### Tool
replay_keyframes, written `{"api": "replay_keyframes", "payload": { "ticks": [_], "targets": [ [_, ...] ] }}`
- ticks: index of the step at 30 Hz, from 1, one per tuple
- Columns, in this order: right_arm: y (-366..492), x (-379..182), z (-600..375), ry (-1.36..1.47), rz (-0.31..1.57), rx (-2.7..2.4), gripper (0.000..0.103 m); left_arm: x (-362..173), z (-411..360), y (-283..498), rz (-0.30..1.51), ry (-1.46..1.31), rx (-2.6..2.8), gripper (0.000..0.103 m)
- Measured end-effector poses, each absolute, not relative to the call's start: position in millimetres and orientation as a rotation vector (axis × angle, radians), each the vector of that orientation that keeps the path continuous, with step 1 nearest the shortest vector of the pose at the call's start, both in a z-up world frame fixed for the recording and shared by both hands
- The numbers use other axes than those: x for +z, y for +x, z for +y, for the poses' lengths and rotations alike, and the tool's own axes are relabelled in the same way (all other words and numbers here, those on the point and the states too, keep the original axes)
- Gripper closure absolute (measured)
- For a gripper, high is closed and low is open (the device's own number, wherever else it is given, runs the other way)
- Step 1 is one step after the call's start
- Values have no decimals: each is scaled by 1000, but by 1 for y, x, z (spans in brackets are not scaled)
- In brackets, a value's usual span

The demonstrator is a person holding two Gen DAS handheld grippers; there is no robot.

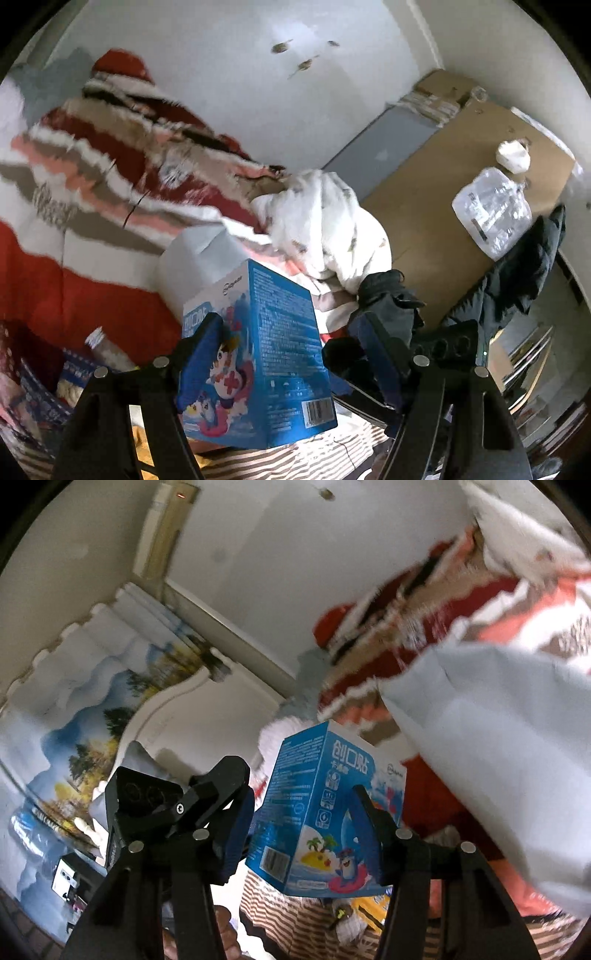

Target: Organize objects

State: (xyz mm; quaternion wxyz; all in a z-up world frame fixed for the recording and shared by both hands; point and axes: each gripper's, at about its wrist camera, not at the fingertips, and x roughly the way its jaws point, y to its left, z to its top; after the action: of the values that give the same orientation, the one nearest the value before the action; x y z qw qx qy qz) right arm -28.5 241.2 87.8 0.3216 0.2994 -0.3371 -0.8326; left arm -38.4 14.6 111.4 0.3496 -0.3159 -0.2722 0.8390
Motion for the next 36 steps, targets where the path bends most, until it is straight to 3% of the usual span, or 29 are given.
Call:
{"api": "replay_keyframes", "payload": {
  "ticks": [8,18,29,36],
  "targets": [
    [-11,121,292,578,-983,-2260,48,164,84,-46,-476,-765,2126,30],
    [8,100,371,551,-1192,-2432,49,136,169,-72,-401,-834,1953,30],
    [-12,60,367,930,-1192,-2412,57,81,169,-77,-438,-1012,1903,36],
    [-2,66,377,946,-1210,-2534,52,89,147,-61,-302,-964,2089,36]
  ]
}}
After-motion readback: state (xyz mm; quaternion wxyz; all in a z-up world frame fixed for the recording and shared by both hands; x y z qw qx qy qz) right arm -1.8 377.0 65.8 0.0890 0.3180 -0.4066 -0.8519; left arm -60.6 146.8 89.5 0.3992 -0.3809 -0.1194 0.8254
